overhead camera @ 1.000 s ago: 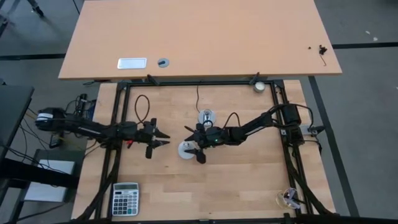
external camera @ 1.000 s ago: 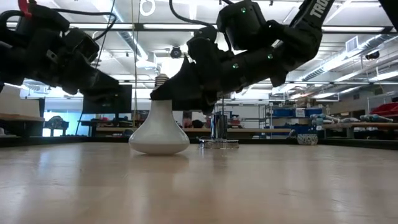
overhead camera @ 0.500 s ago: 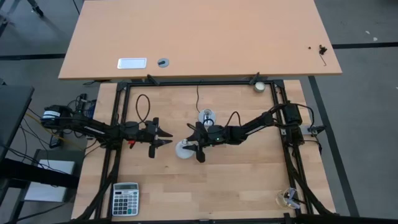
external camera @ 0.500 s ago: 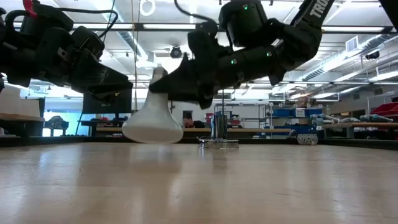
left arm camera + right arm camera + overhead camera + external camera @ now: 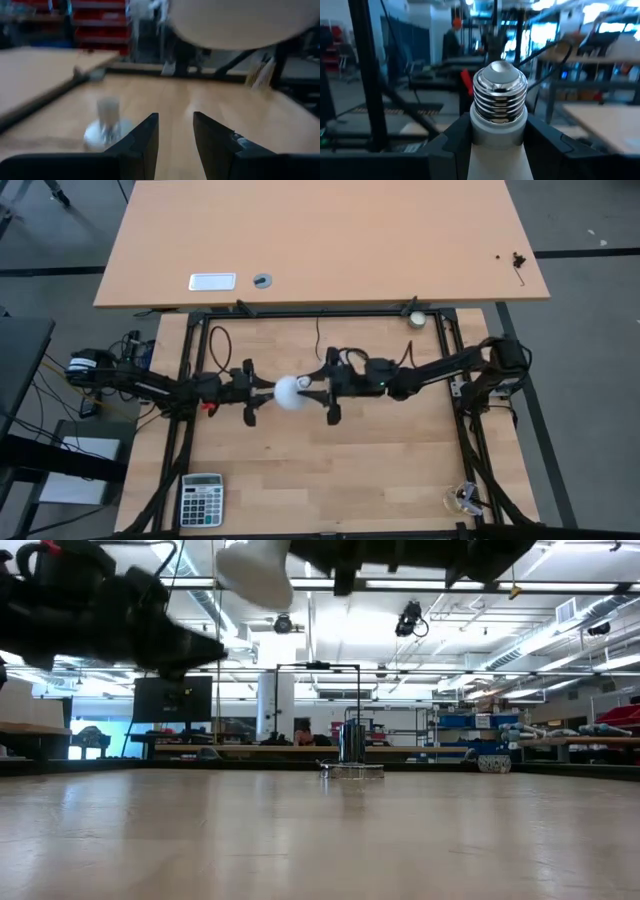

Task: Screw lightbulb
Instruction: Insert the lightbulb into the silver lamp socket

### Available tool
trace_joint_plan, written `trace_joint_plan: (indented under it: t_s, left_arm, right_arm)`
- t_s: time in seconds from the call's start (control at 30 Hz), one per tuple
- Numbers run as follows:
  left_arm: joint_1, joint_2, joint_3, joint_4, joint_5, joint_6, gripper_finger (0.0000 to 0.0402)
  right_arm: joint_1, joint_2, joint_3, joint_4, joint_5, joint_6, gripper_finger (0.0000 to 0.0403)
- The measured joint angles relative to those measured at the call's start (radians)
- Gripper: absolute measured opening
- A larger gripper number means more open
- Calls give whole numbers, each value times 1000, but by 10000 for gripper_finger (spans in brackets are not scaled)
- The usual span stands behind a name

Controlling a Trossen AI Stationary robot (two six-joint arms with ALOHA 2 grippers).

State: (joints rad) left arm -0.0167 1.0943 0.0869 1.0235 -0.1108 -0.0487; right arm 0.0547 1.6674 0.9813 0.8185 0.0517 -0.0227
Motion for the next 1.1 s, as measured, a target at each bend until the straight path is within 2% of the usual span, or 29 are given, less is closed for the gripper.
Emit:
trace_joint_plan:
  t_s: [0.2,0.37,0.53,0.67,0.93,1.1]
  left_arm:
    - [-22,60,166,-13,55,109,128]
    - [-46,203,319,-56,79,176,128]
    - [-58,354,423,-22,79,182,128]
    - [-63,408,430,65,79,185,128]
    - [-63,404,385,314,57,179,129]
    - [-63,406,352,407,57,178,129]
  right_arm:
    - [0,-23,0,112,4,-26,154]
    - [2,-22,0,158,38,-40,154]
    - [4,-25,0,190,44,-52,154]
    - [16,-25,0,183,47,-61,154]
    - [47,-23,1,157,67,-100,154]
    - [61,-24,2,147,87,-113,154]
